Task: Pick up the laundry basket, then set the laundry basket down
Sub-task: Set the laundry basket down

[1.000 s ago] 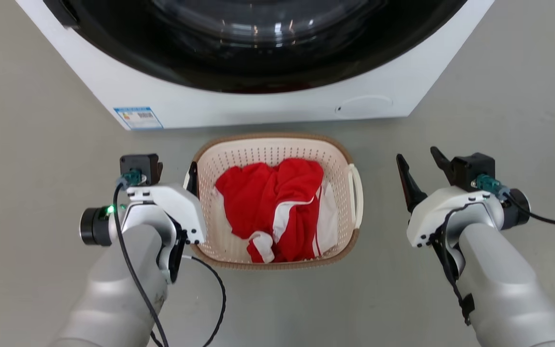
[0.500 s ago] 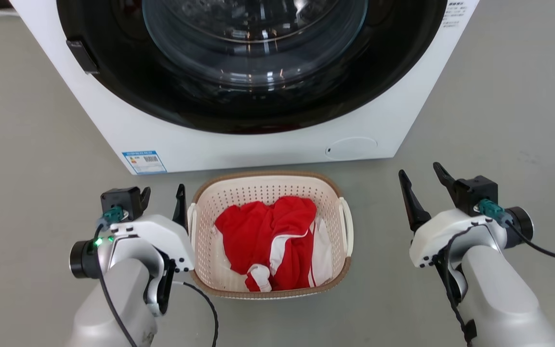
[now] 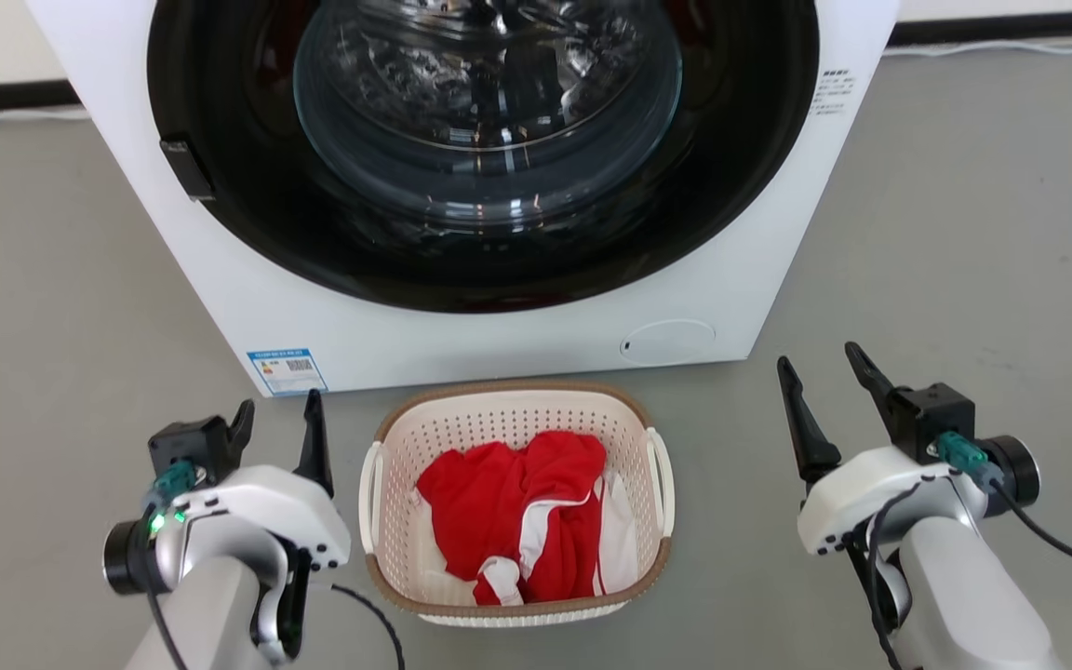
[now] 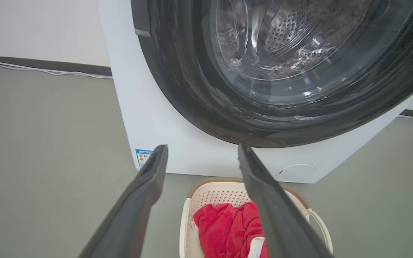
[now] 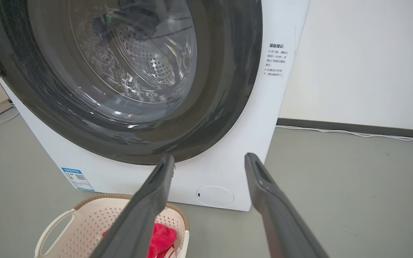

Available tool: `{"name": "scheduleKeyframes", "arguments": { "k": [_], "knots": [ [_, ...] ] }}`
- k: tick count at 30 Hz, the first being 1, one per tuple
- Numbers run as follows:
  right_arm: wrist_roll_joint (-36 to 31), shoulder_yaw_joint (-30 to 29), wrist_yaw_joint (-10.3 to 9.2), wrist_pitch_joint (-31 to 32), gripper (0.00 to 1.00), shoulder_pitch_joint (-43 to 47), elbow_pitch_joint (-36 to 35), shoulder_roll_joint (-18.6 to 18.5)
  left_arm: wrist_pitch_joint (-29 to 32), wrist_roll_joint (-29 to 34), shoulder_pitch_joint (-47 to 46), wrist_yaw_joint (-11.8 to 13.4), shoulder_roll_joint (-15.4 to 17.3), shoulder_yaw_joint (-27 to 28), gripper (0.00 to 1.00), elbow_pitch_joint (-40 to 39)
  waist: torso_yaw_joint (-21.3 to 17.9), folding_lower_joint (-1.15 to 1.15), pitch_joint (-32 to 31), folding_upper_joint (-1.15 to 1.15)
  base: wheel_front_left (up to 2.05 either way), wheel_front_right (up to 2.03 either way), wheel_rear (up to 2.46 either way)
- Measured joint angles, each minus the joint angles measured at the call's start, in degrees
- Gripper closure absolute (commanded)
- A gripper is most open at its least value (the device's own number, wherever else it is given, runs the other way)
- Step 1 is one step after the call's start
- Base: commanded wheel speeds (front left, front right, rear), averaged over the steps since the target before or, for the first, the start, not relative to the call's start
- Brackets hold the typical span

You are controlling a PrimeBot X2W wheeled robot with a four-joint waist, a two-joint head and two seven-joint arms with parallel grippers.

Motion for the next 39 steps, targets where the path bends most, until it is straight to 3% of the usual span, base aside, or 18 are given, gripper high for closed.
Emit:
{"name": "scheduleKeyframes", "arguments": {
  "k": [24,39],
  "knots": [
    [0.0,-1.7,0.00,0.0,0.00,12.4,-10.3,-0.1,0.0,6.2,15.0,-3.4,-2.8,14.9,0.00,-12.7,-2.0,0.00,-6.6,0.00,0.00,0.00,0.00],
    [0.0,-1.9,0.00,0.0,0.00,18.0,-15.3,0.1,-0.1,8.5,19.8,-5.0,-5.2,19.2,0.00,-16.2,-2.6,0.00,-8.8,0.00,0.00,0.00,0.00]
  ]
}}
